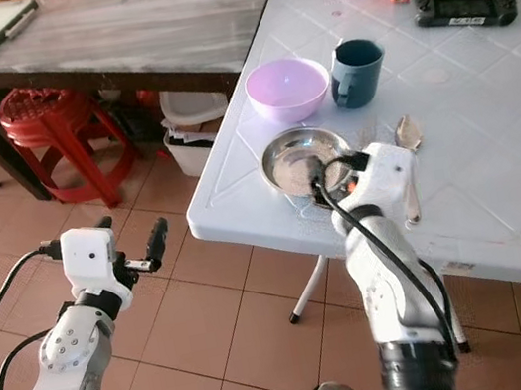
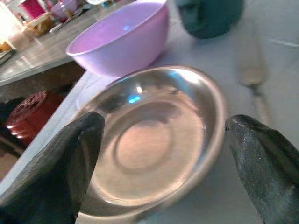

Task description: Setting the table

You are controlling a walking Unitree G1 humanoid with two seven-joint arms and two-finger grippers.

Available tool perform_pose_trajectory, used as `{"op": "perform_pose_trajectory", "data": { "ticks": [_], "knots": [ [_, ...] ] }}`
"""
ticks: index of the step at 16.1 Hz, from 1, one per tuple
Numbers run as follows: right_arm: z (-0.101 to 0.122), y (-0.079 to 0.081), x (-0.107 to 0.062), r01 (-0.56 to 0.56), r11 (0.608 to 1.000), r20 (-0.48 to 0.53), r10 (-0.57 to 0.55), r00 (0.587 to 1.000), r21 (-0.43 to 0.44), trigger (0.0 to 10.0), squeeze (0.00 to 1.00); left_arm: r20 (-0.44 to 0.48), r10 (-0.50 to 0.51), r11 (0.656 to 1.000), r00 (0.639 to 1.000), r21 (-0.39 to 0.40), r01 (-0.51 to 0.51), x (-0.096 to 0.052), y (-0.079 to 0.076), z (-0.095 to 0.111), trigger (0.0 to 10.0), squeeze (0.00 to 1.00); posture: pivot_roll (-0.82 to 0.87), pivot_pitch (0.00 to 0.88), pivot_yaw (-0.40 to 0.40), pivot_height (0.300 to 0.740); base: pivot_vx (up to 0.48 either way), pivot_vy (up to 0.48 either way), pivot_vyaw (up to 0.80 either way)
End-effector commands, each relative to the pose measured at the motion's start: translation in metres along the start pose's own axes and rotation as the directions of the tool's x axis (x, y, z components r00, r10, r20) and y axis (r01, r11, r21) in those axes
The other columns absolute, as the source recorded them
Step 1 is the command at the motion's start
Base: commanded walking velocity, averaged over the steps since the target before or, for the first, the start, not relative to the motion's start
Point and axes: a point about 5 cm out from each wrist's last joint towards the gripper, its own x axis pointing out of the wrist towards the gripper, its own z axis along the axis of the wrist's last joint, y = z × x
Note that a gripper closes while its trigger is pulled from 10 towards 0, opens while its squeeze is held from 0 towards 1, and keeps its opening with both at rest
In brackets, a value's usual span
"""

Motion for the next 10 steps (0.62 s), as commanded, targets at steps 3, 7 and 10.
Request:
{"op": "perform_pose_trajectory", "data": {
  "ticks": [3, 7, 10],
  "knots": [
    [-0.0104, 0.0006, 0.0026, 0.005, 0.999, -0.06, -0.002, 0.998, 0.041, 5.6, 0.0, 0.002, -0.001, 1.0, 1.0, 0.002, 0.001, -0.0018, 0.0, 0.0031, 10.0, 0.0, -0.01, 0.11, 0.048, 0.74, 0.0, 0.0, 0.0],
    [-0.0106, -0.0026, 0.0049, 0.035, 0.997, -0.077, -0.03, 0.997, 0.066, 0.0, 0.0, 0.002, 0.003, 1.0, 1.0, -0.003, -0.003, -0.0013, -0.0007, 0.0029, 10.0, 0.0, -0.02, 0.105, 0.043, 0.74, 0.0, 0.0, 0.0],
    [-0.0115, -0.0053, 0.0061, 0.055, 0.993, -0.086, -0.046, 0.995, 0.101, 0.0, 0.0, 0.001, 0.002, 1.0, 1.0, -0.005, -0.002, -0.0009, -0.0017, 0.0026, 10.0, 0.0, -0.02, 0.104, 0.04, 0.74, 0.0, 0.0, 0.0]
  ]
}}
